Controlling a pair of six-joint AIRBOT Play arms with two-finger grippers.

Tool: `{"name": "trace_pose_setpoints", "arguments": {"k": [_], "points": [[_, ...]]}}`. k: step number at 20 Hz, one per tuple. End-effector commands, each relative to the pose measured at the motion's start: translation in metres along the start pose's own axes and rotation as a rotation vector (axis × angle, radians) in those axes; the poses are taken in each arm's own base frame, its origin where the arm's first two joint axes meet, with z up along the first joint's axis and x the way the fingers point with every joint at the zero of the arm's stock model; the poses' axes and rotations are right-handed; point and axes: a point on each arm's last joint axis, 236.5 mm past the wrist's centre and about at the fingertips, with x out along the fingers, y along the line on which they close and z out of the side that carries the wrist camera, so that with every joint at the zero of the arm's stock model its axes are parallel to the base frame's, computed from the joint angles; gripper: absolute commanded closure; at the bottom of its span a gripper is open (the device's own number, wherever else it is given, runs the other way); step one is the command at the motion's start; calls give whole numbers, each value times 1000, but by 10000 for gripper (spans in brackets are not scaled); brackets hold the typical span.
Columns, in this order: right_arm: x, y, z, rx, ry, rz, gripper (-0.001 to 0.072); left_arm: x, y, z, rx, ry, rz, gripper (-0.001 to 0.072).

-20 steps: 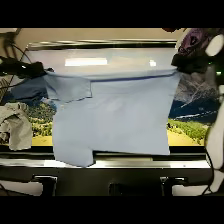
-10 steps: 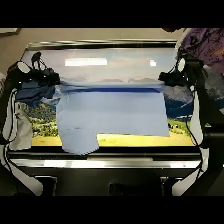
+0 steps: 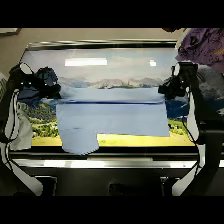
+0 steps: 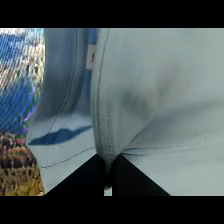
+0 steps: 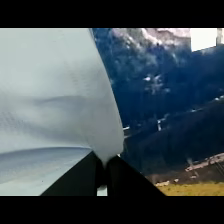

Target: Fold the clothes and pants, and hang the long-sleeved shirts on hangers.

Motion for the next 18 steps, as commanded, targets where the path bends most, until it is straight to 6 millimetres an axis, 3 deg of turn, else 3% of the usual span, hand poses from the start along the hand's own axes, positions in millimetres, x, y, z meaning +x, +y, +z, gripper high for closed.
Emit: {"name": "trace_pose_setpoints", "arguments": {"k": [1, 7, 8, 9, 10, 11, 12, 15, 16, 18], "points": [[15, -2, -17, -7, 87, -19, 674, 13, 5, -17, -53, 91, 5, 693], [29, 0, -31, -9, 166, -18, 657, 39, 6, -29, -56, 176, 7, 689], [30, 0, -33, -9, 174, -19, 566, 40, 6, -28, -56, 173, 7, 666], [29, 0, -33, -9, 175, -19, 476, 39, 5, -27, -63, 169, 7, 525], [28, 0, -34, -9, 178, -20, 459, 36, 3, -25, -73, 159, 5, 302], [25, -1, -36, -17, 182, -22, 338, 29, 1, -20, -67, 137, 4, 165], [18, -5, -35, -34, 172, -31, 241, 15, 0, -13, -56, 98, 14, 128], [-27, -28, -24, -21, 83, 12, 220, -49, 14, -2, -51, -42, 76, 128], [-43, -38, -23, 6, 58, 79, 222, -70, 31, -10, -78, -67, 118, 128], [-60, -55, -39, 54, 51, 261, 222, -92, 61, -45, -156, -67, 141, 128]]}}
